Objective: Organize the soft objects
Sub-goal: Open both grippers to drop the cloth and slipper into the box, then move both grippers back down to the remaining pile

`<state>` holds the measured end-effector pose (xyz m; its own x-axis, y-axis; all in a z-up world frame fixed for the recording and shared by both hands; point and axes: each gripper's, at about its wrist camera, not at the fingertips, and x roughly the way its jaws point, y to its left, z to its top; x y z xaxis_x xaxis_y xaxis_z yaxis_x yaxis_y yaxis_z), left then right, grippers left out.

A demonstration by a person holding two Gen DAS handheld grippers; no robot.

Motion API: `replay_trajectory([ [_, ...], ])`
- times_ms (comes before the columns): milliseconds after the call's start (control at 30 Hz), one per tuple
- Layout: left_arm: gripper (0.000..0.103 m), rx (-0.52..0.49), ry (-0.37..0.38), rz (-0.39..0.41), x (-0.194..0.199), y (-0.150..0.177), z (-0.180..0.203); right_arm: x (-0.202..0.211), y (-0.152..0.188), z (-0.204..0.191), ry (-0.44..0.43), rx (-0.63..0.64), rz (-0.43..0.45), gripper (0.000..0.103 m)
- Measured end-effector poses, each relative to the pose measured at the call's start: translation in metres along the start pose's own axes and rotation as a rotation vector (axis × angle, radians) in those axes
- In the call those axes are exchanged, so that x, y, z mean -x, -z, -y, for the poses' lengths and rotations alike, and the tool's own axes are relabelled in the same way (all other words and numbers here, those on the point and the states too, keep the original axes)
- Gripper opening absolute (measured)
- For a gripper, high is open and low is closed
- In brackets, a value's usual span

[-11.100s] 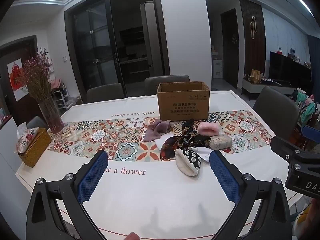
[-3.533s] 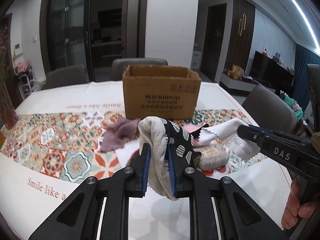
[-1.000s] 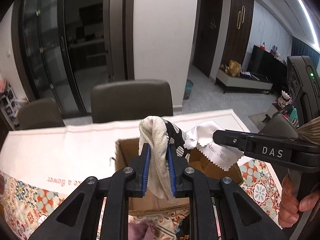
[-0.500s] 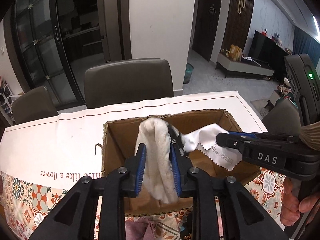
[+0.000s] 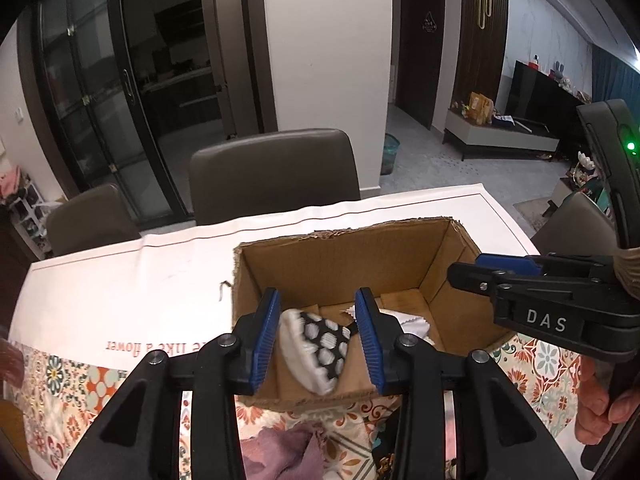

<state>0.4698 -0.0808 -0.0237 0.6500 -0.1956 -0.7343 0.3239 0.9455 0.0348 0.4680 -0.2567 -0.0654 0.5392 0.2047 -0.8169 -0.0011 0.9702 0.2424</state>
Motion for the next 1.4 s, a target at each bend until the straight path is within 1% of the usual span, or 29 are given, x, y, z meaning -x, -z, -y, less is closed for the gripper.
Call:
replay_trajectory([
  [133, 0.042, -0.014, -0.019, 0.031, 0.019, 0.011, 0.002, 0.02, 0.013, -0.002, 0.016, 0.013, 0.043, 0.034],
  [267, 0.043, -0.022, -0.017, 0.058, 0.036, 0.022, 0.007, 0.039, 0.026, -0.001, 0.024, 0.006, 0.077, 0.034],
  [333, 0.045, -0.028, -0.024, 0.088, 0.048, 0.029, 0.009, 0.048, 0.031, -0.003, 0.035, 0.008, 0.092, 0.034],
  [400, 0.048, -0.032, -0.025, 0.113, 0.06, 0.034, 0.012, 0.058, 0.038, -0.006, 0.049, 0.007, 0.114, 0.044],
  [500, 0.051, -0.032, -0.028, 0.147, 0.076, 0.042, 0.014, 0.074, 0.048, -0.008, 0.066, 0.007, 0.155, 0.052],
  [667, 0.055, -0.048, -0.037, 0.177, 0.096, 0.054, 0.021, 0.095, 0.067, -0.012, 0.109, 0.017, 0.201, 0.061],
  [767, 0.058, -0.056, -0.033, 0.19, 0.105, 0.065, 0.026, 0.104, 0.08, -0.013, 0.11, 0.018, 0.215, 0.062],
  [867, 0.059, -0.064, -0.031, 0.198, 0.111, 0.075, 0.03, 0.109, 0.093, -0.012, 0.109, 0.016, 0.22, 0.062],
  [1000, 0.061, -0.057, -0.02, 0.194, 0.115, 0.088, 0.033, 0.112, 0.111, -0.007, 0.108, 0.008, 0.224, 0.066],
  [1267, 0.063, -0.058, -0.004, 0.179, 0.121, 0.119, 0.044, 0.113, 0.138, -0.002, 0.099, 0.003, 0.221, 0.067],
  [1400, 0.064, -0.068, -0.016, 0.172, 0.12, 0.129, 0.05, 0.11, 0.149, -0.001, 0.104, 0.011, 0.215, 0.068],
])
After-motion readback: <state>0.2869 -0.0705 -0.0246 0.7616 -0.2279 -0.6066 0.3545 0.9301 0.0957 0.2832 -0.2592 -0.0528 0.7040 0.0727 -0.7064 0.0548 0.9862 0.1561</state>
